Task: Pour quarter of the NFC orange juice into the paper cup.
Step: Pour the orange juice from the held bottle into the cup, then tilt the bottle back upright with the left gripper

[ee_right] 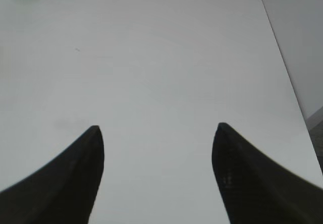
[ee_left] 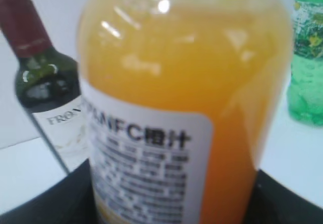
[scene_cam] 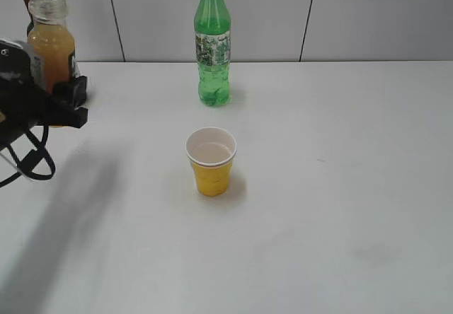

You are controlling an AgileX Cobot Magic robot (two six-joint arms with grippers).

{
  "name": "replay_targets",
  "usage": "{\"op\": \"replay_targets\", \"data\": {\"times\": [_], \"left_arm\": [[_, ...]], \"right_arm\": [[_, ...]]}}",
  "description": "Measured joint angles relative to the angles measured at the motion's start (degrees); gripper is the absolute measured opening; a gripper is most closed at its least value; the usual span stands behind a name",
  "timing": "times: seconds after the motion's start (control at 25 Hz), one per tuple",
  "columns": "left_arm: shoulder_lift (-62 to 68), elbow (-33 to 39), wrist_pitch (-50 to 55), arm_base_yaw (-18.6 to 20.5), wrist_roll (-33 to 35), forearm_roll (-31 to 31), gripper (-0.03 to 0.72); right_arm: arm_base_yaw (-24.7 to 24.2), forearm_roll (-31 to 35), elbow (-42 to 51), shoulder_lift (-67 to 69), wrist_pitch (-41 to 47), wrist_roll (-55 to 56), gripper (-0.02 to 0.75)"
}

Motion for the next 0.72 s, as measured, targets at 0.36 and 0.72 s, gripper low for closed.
{"op": "replay_targets", "data": {"times": [0.36, 0.72], "left_arm": [[-7.53, 4.05, 2.76, -14.78, 31.05, -23.0, 0.447], [-7.53, 4.05, 2.86, -19.15, 46.04, -27.93, 0.447]], "right_arm": [[0.0, 0.0, 0.0, 0.0, 0.0, 0.0, 0.538], [0.0, 0.0, 0.0, 0.0, 0.0, 0.05, 0.538]]}}
